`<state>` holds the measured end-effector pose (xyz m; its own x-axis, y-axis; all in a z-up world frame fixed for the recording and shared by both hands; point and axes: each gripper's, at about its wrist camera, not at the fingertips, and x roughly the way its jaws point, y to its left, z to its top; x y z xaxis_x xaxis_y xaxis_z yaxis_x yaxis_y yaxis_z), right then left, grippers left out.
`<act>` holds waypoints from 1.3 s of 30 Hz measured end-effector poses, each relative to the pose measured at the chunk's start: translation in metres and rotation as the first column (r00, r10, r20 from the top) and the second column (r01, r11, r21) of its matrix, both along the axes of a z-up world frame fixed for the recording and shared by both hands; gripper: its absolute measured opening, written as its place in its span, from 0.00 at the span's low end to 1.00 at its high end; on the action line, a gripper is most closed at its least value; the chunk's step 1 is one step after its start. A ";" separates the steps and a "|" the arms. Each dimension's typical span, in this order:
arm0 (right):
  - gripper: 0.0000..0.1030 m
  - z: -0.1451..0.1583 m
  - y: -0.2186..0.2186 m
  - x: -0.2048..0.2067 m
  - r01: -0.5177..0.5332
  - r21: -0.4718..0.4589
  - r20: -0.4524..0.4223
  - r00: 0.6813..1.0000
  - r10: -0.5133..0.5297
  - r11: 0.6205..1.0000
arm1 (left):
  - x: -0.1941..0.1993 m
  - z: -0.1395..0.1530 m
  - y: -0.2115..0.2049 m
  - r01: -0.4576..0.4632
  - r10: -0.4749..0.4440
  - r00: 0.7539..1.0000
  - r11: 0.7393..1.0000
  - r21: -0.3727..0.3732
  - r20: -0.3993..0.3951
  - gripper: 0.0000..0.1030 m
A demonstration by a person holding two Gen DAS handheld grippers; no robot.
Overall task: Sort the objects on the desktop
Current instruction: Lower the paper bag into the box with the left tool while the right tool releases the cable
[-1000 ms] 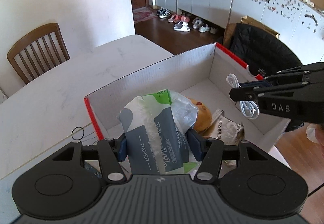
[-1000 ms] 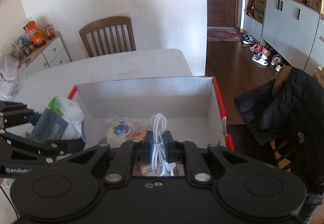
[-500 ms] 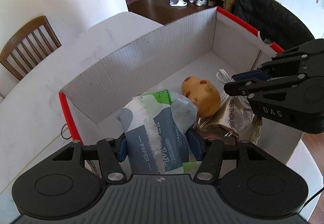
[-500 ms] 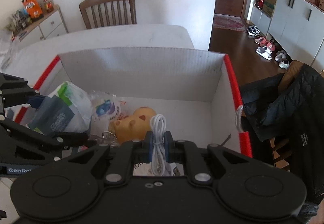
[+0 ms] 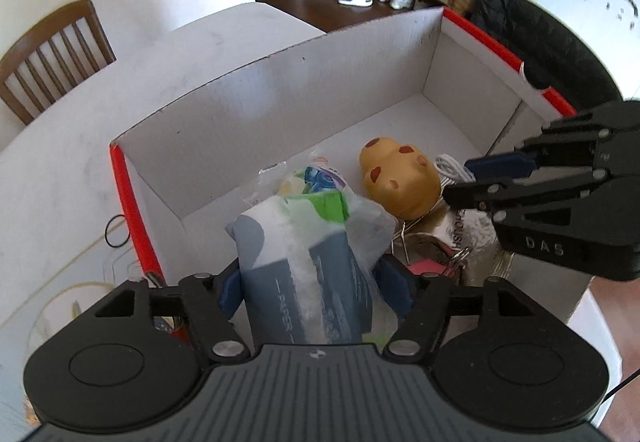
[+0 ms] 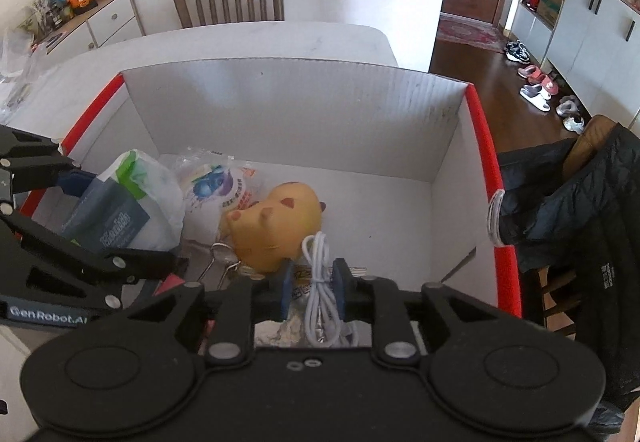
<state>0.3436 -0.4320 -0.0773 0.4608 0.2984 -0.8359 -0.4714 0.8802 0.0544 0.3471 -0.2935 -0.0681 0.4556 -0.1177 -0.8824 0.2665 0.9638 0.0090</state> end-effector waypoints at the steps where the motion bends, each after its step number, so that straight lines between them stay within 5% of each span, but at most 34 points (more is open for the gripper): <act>1: 0.24 0.000 -0.002 0.000 -0.002 0.003 -0.002 1.000 0.002 1.000 | -0.001 0.001 0.002 -0.004 0.004 1.000 1.000 -0.019 0.001 0.68; 9: 0.44 0.013 -0.008 -0.009 -0.028 0.024 0.016 1.000 0.027 0.999 | -0.009 0.014 0.009 -0.019 0.022 0.999 0.995 -0.100 0.029 0.73; 21: 0.62 0.039 -0.019 -0.023 -0.033 0.126 0.029 0.999 0.029 0.992 | -0.024 0.031 0.025 -0.083 0.096 0.994 0.974 -0.212 0.050 0.73; 39: 0.73 0.057 -0.022 -0.056 -0.053 0.223 0.023 0.999 0.049 0.973 | -0.064 0.053 0.040 -0.110 0.144 0.985 0.947 -0.301 0.092 0.73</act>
